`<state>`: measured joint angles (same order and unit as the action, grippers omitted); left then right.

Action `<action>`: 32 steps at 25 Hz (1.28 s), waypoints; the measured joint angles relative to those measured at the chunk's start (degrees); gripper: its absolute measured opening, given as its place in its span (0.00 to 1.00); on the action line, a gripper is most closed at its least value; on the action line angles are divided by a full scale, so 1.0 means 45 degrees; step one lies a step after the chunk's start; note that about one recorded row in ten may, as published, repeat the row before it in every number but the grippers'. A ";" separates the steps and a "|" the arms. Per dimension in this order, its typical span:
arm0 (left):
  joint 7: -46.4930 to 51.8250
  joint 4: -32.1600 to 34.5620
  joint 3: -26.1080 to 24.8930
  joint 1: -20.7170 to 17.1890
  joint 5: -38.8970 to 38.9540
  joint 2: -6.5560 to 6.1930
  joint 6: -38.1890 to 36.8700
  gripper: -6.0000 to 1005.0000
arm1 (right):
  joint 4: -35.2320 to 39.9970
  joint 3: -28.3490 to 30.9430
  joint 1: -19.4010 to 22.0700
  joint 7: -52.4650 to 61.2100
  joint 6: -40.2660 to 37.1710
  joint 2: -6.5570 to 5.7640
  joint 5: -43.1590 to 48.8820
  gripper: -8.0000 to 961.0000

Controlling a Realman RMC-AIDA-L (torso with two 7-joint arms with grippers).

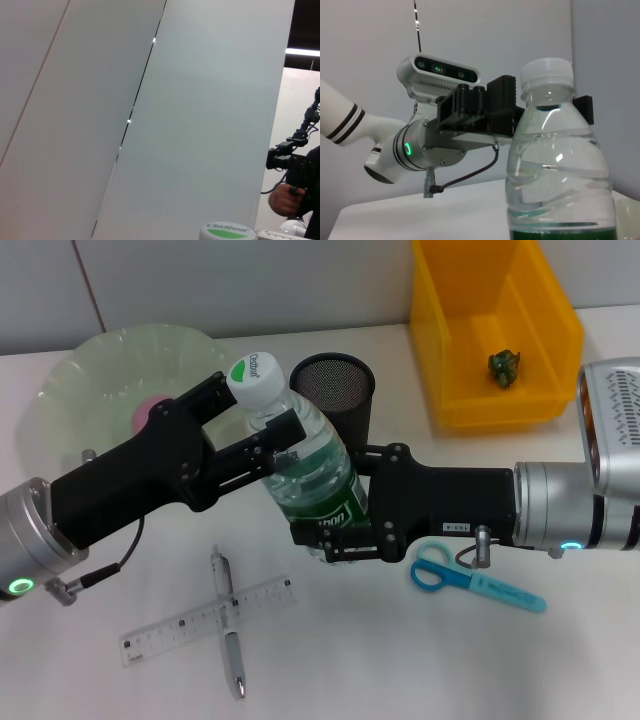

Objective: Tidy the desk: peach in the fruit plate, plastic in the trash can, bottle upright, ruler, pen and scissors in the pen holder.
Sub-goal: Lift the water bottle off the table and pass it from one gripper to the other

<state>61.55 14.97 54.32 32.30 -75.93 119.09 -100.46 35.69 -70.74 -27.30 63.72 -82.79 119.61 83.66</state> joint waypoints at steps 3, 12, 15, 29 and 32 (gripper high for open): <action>-0.0120 -0.0040 0.0000 0.0012 0.0000 0.0000 0.0000 0.77 | 0.0000 -0.0006 -0.0007 0.0000 0.0000 0.0000 0.0000 0.78; -0.0140 -0.0047 0.0000 0.0012 -0.0001 0.0001 0.0000 0.77 | -0.0002 -0.0023 -0.0027 0.0000 0.0001 0.0000 0.0000 0.78; -0.0136 -0.0047 0.0000 0.0030 -0.0001 0.0000 -0.0001 0.77 | -0.0016 -0.0049 -0.0027 -0.0001 0.0007 0.0001 0.0000 0.78; -0.0073 -0.0047 -0.0092 0.0050 -0.0001 0.0000 0.0001 0.59 | -0.0021 -0.0062 -0.0027 -0.0016 0.0041 0.0000 0.0004 0.78; -0.0061 -0.0047 -0.0083 0.0050 -0.0001 0.0000 0.0002 0.60 | -0.0020 -0.0086 -0.0027 -0.0018 0.0042 0.0000 0.0004 0.78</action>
<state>61.28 14.76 53.94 32.52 -75.94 119.09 -100.45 35.59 -71.13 -27.42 63.63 -82.61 119.61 83.68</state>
